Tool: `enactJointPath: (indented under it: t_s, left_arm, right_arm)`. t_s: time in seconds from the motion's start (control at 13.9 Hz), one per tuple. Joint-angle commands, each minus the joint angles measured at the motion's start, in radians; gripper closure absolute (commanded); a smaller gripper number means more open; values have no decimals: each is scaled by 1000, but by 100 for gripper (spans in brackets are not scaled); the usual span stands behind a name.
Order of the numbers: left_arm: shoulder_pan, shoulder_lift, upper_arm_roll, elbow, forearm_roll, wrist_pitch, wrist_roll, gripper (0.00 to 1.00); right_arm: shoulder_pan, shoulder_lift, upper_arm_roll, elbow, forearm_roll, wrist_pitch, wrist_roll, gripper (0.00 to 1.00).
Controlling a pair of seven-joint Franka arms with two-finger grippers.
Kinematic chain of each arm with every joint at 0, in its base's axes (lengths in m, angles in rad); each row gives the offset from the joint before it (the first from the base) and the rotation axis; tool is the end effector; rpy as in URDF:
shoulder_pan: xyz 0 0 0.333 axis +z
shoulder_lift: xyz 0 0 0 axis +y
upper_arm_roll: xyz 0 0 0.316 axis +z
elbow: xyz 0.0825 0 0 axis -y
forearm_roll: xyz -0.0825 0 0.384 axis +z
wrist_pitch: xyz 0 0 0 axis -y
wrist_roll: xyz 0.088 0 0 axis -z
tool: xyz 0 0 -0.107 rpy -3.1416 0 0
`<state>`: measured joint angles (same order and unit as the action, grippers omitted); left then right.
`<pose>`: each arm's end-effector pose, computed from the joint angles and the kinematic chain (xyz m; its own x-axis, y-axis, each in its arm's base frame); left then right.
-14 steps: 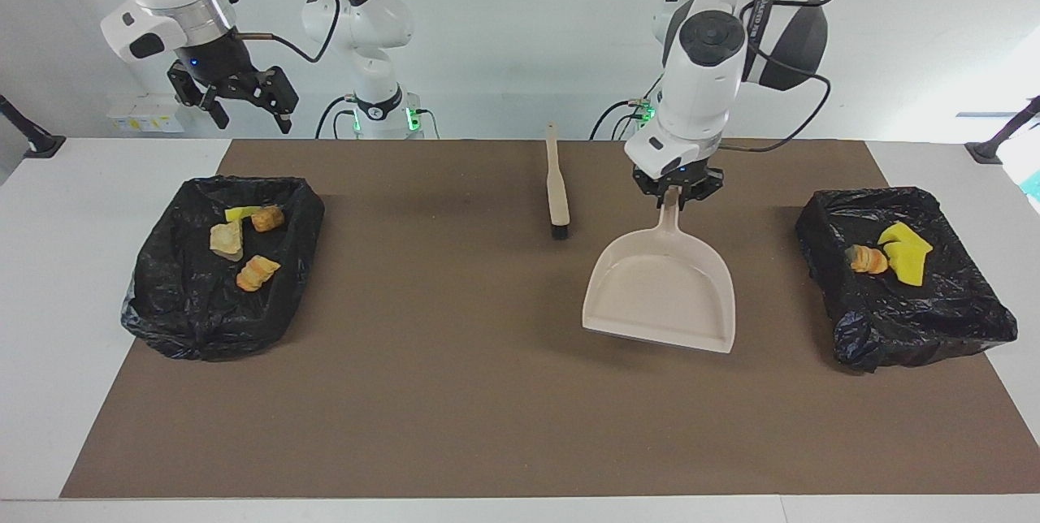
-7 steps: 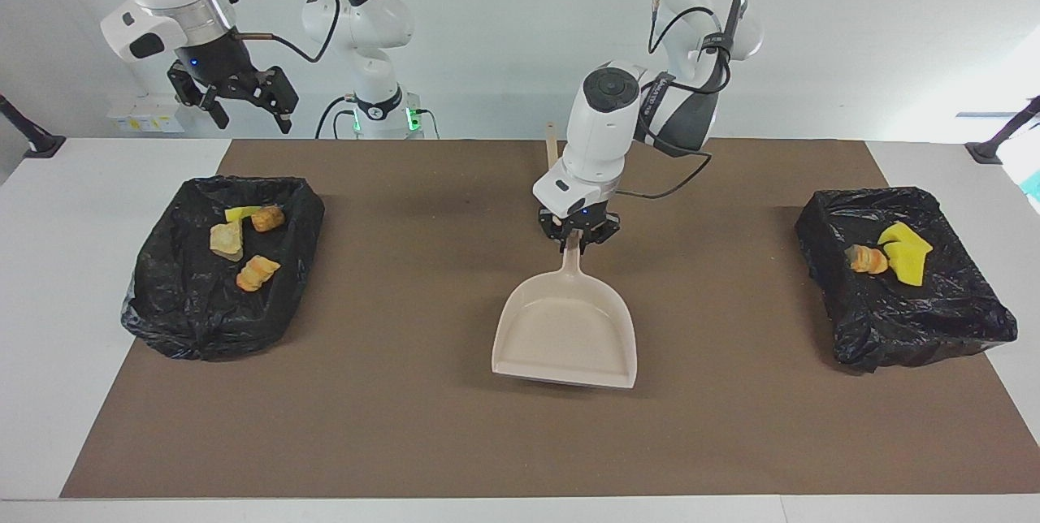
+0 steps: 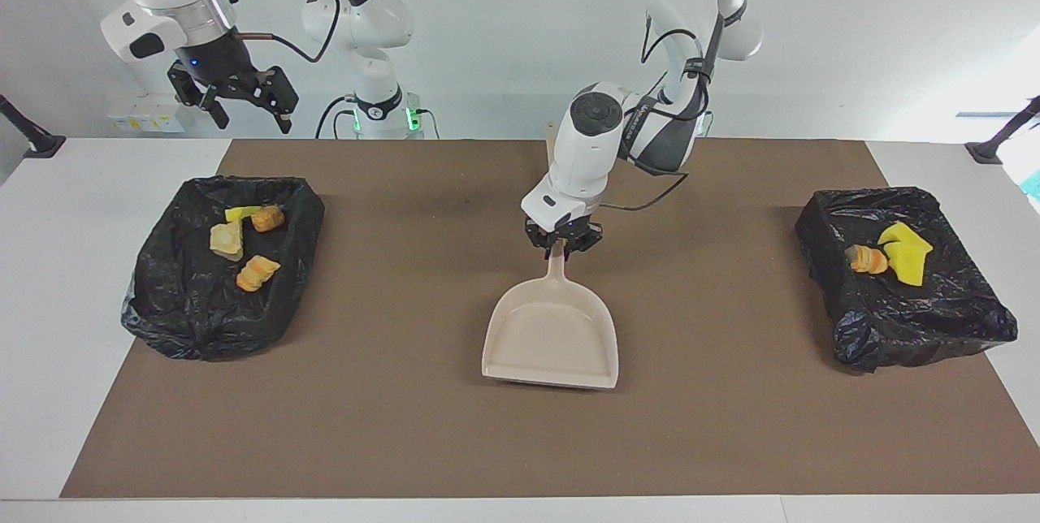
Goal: Sweep and dump trash in bin
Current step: 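Bring the empty dustpan back over the table with the left gripper, then set the dustpan down beside the brush and open the left gripper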
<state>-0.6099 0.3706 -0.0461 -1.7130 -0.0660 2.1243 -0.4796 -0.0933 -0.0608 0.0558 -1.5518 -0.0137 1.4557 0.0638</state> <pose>0.5219 -0.4019 0.3782 0.9903 -0.1389 0.0008 -0.1385 -0.9868 0.0840 0.5232 -0.0202 0.6562 0.9941 -0.1029 -0.0342 -0.1023 -0.9946 0.0193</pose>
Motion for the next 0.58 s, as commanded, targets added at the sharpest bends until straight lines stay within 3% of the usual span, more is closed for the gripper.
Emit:
enactJointPath:
  t_s: [0.0, 0.14, 0.22, 0.29, 0.43, 0.5]
  left_arm:
    - [-22, -7, 22, -46, -14, 28, -30, 100]
    - [-22, -2, 22, -63, -14, 42, -111, 97]
    - [-17, -2, 22, -63, -14, 43, -116, 67]
    - [-10, -4, 22, -60, -14, 40, -114, 29]
    - [1, -48, 34, -56, -12, -7, -111, 0]
    - [15, -85, 37, -53, -8, -41, -113, 0]
  right_arm:
    - [-2, 1, 2, 9, 12, -8, 19, 0]
    - [-2, 1, 1, 9, 12, -8, 19, 0]
    - [-2, 1, 1, 9, 12, -8, 21, 0]
    - [-2, 1, 2, 9, 12, -8, 19, 0]
    - [-2, 1, 2, 9, 12, -8, 19, 0]
    - [-2, 1, 1, 9, 12, -8, 19, 0]
